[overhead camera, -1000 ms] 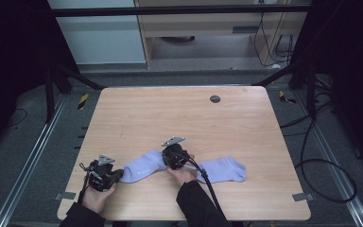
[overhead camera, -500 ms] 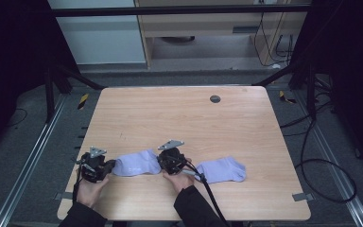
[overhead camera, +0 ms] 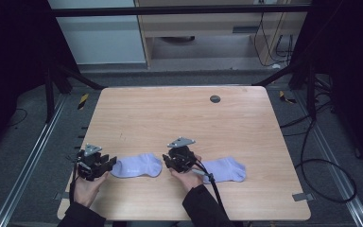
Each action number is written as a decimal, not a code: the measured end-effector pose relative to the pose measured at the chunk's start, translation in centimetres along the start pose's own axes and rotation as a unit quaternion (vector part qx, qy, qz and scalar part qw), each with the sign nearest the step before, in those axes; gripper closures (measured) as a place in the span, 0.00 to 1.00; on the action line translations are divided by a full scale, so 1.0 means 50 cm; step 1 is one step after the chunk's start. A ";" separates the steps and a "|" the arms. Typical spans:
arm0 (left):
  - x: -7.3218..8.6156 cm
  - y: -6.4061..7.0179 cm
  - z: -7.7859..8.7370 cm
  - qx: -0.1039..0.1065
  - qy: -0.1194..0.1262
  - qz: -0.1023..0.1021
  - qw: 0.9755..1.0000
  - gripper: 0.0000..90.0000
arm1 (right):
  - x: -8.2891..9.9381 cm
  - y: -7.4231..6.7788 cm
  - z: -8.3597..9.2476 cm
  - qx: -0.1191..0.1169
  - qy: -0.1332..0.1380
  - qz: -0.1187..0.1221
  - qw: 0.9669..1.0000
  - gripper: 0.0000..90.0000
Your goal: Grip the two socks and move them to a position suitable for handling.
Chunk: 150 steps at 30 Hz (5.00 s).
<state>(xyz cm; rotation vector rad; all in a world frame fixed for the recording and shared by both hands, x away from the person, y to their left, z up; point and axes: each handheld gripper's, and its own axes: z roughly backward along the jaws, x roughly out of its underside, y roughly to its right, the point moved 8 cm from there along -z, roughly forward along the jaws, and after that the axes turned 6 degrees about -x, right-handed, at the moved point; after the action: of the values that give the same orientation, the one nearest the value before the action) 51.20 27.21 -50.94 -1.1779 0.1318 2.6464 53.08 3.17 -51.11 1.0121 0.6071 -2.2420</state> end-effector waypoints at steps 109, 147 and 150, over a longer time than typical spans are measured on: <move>0.042 0.336 -0.026 0.150 -0.077 -0.154 0.974 0.98 | 0.189 0.105 0.231 -0.003 -0.068 -0.033 0.997 0.96; -0.003 0.078 0.018 0.029 0.012 -0.043 0.999 0.46 | 0.104 0.135 0.222 0.033 0.023 -0.041 0.998 0.50; 0.007 0.052 0.017 0.017 0.006 -0.032 0.999 0.46 | 0.091 0.121 0.205 0.027 0.023 -0.039 0.999 0.49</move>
<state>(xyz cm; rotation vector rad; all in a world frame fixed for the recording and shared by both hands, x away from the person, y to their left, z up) 49.70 24.92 -50.66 -1.1681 0.1393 2.5722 49.58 -8.96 -49.38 1.0879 0.6185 -2.3187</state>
